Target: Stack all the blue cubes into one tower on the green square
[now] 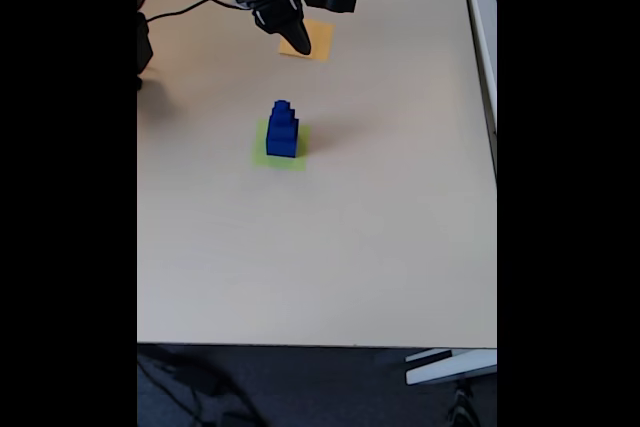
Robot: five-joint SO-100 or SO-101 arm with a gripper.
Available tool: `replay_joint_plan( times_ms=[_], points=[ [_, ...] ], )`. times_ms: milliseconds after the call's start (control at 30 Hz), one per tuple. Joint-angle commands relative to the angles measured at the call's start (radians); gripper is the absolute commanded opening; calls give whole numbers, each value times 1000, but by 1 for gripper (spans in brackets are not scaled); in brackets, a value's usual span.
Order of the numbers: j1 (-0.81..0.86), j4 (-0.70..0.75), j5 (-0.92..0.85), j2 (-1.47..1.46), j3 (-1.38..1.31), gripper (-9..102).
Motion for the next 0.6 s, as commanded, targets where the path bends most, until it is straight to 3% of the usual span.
replay_joint_plan(
  times_ms=[0, 567],
  points=[
    [-11, 38, 52, 153, 89, 0],
    [129, 52, -52, 195, 276, 0]
  ],
)
